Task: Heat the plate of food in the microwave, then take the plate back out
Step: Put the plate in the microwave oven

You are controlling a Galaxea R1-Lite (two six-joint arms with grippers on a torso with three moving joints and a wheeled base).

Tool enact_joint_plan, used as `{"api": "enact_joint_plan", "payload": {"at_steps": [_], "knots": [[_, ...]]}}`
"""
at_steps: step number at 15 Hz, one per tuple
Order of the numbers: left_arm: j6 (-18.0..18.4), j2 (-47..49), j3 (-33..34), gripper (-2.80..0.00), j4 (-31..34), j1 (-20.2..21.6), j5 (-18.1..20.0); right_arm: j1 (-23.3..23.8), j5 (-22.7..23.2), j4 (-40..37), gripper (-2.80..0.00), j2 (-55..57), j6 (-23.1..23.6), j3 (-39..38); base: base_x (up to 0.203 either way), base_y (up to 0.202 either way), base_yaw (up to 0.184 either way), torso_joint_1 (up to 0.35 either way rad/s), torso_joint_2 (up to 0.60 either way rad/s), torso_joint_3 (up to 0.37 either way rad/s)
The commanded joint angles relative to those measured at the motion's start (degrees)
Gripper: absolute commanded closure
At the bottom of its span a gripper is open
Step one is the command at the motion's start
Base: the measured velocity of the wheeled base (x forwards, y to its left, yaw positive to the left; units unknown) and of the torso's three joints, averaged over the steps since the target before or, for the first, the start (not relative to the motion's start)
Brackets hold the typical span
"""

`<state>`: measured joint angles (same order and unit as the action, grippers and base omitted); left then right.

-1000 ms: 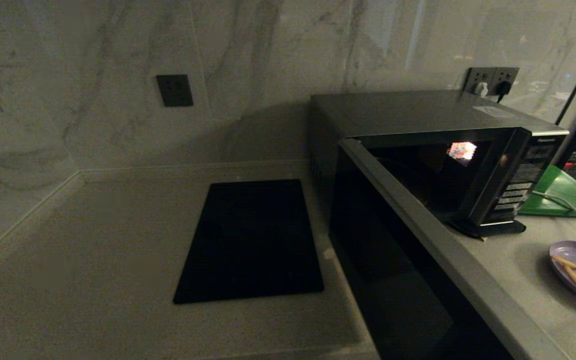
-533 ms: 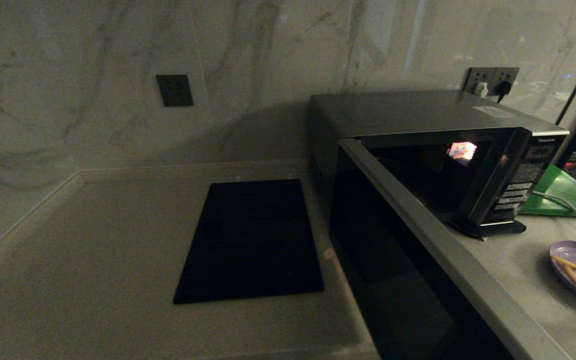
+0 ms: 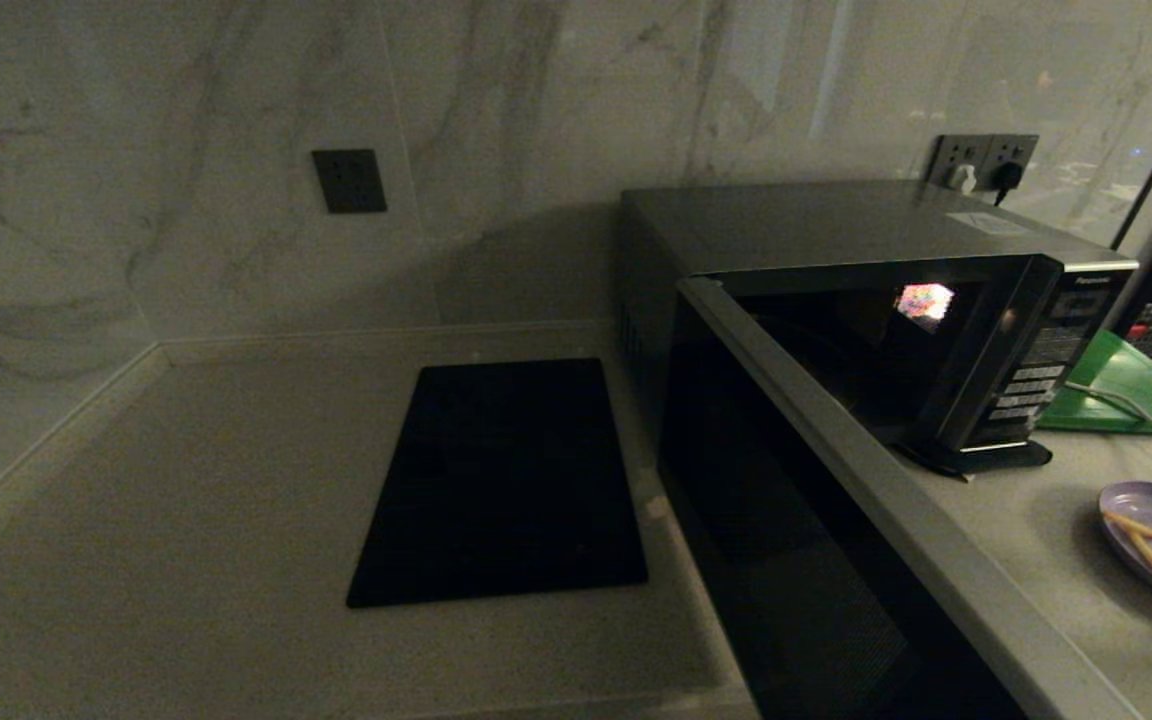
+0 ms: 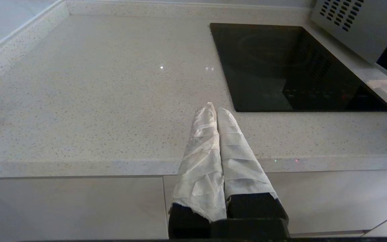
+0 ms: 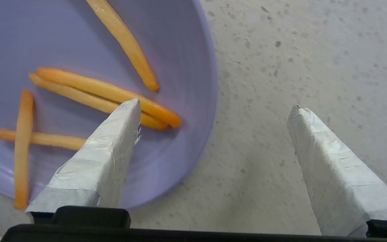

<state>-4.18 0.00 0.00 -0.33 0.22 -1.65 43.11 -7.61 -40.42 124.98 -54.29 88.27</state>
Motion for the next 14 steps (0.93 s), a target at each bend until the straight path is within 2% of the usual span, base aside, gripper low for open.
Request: {"api": "enact_joint_plan", "payload": {"at_steps": [1, 14], "knots": [[0.0, 0.1, 0.0, 0.0, 0.0, 0.0, 0.0, 0.1, -0.1, 0.9, -2.8, 1.1, -0.2, 0.2, 0.0, 0.0, 0.0, 0.0, 0.0, 0.0], [0.0, 0.1, 0.0, 0.0, 0.0, 0.0, 0.0, 0.4, -3.3, 2.5, -2.8, 4.4, 0.1, 2.4, 0.0, 0.0, 0.0, 0.0, 0.0, 0.0]]}}
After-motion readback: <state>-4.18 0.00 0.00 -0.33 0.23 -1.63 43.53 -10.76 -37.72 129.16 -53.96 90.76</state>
